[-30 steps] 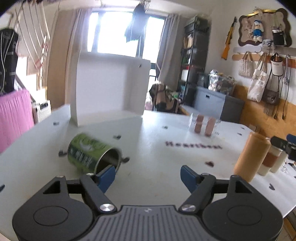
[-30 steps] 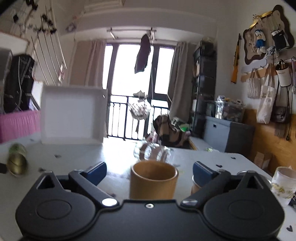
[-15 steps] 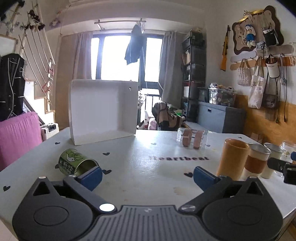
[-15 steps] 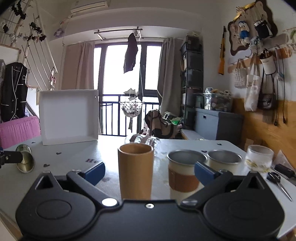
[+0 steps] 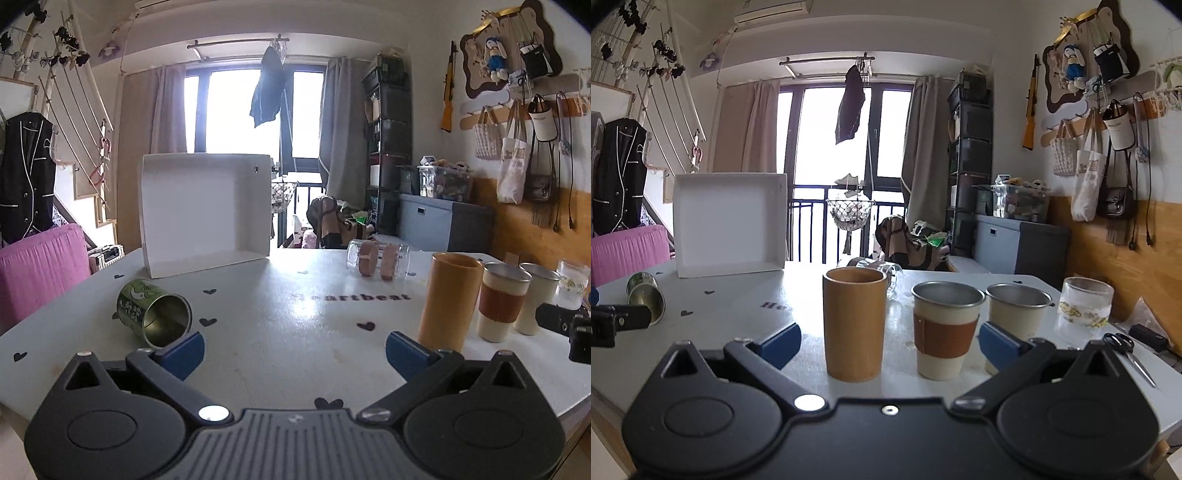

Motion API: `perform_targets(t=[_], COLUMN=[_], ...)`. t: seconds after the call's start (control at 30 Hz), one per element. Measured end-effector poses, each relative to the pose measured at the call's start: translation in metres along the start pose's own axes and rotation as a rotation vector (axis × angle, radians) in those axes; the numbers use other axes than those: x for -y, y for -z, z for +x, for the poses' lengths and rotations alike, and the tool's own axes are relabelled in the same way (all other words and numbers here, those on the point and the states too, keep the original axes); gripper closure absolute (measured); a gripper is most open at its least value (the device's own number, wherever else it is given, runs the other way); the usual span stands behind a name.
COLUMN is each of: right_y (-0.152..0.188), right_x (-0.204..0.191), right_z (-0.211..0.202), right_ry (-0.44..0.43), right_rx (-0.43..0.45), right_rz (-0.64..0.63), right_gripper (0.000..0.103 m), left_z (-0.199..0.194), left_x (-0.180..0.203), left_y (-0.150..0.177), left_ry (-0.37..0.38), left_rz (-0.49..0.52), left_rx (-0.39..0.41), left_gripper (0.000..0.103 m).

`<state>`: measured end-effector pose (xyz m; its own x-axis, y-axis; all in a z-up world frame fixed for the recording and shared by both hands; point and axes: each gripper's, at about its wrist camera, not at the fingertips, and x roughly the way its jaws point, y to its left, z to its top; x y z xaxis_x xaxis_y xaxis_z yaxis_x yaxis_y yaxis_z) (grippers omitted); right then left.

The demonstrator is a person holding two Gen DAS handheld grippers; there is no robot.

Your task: Flip cup upright

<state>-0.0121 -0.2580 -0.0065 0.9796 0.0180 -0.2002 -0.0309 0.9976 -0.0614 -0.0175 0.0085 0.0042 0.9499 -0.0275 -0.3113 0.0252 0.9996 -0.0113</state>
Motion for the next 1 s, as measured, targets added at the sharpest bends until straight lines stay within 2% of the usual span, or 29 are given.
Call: perform_targets(t=[1.0], right_y=[0.0018], right_x=[-0.0004], right_z=[-0.0093], right_ry=[0.023], right_rx=[-0.010], right_rz=[-0.009], right_gripper=[0.000], left_z=[-0.0032], left_x=[0.0057], left_y=[0.0028], left_ry=[0.001], left_rz=[0.011], left_rx=[-0.009], left_gripper=[0.000])
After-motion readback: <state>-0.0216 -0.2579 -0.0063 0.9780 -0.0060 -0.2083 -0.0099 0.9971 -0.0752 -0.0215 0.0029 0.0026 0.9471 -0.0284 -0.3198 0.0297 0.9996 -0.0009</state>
